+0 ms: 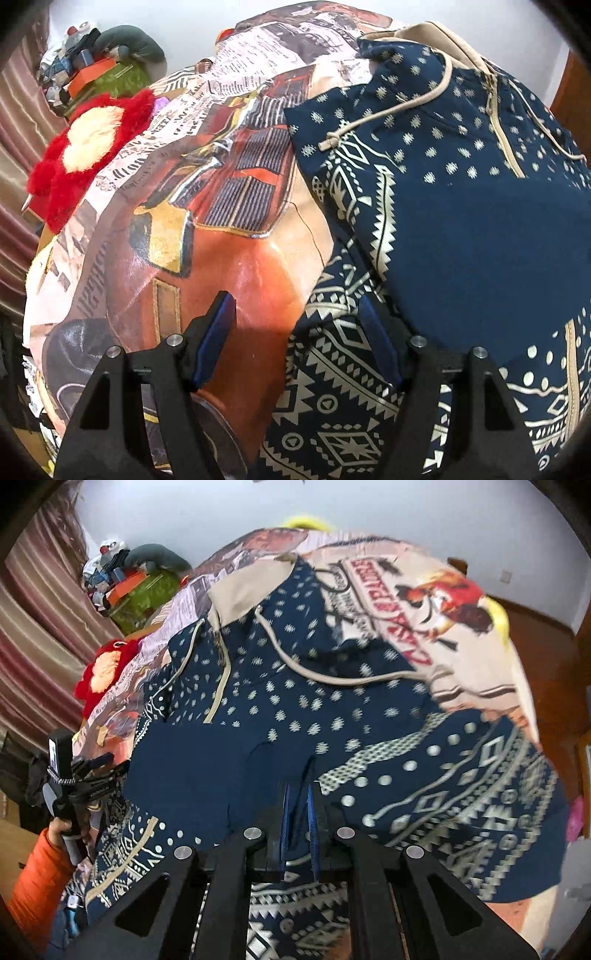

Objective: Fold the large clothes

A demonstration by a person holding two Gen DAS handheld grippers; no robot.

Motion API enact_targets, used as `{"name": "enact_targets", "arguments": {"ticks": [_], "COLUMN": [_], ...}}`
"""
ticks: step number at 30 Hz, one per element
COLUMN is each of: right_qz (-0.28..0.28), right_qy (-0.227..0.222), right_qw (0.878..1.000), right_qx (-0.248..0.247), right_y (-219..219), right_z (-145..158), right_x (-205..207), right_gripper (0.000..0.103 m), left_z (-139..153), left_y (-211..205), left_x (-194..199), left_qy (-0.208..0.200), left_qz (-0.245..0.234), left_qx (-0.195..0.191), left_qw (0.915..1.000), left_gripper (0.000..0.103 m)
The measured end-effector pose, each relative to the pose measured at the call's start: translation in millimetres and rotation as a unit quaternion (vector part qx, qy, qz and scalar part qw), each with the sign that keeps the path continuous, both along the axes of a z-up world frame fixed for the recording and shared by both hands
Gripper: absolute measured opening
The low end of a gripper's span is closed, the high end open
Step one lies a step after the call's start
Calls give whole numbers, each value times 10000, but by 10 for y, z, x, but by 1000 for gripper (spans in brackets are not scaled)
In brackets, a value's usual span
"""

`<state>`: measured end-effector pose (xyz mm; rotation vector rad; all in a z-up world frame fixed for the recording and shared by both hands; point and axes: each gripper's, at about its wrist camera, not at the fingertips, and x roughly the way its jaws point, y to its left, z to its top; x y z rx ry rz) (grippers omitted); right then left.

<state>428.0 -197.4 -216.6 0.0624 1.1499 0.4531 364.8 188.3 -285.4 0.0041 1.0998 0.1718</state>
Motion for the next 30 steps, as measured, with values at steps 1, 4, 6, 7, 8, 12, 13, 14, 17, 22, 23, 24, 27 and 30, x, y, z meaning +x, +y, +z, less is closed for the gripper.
{"name": "enact_targets", "arguments": {"ticks": [1,4,6,7,8,12,13,14,17,22,23,24,27,30], "right_qz": [1,-23,-27,-20,16,171,245,302,331,319,318,312,273,194], "right_qy": [67,184,176,139,46,-163,-199,-230,-391,-508,-527,-563,-640,-772], "right_qw": [10000,9998,9998,9999,9999,9990,9981,9974,9961,9956,9955,9953,9950,9946], "right_qx": [-17,-11,-10,-42,-120,-385,-524,-619,-713,-720,-725,-726,-720,-662], "right_y": [34,114,139,151,172,240,268,284,265,197,192,179,142,78], "right_z": [-44,-166,-190,-197,-195,-190,-208,-222,-221,-162,-148,-125,-64,39], "right_x": [32,104,117,120,110,108,100,96,74,51,49,47,37,-18], "right_gripper": [6,6,6,6,6,6,6,6,6,6,6,7,7,7], "left_z": [0,2,-15,-32,-46,-108,-120,-133,-186,-115,-66,-13,203,462], "left_y": [-16,-43,-59,-75,-91,-250,-277,-295,-286,-164,-98,-38,23,-101], "left_x": [-35,-97,-120,-100,-74,84,118,153,241,219,195,173,92,81], "left_qy": [12,35,36,36,26,-12,-23,-51,49,-27,-62,-89,-66,0], "left_qz": [-24,-115,-166,-184,-210,-397,-414,-419,-468,-350,-285,-235,-283,-381], "left_qx": [-24,-100,-57,19,104,552,606,604,43,-305,-397,-442,-476,-96], "left_qw": [10000,9999,9998,9998,9997,9977,9973,9973,9989,9989,9988,9987,9984,9992], "left_gripper": [70,70,70,70,70,70,66,52,15,5,4,4,3,26]}}
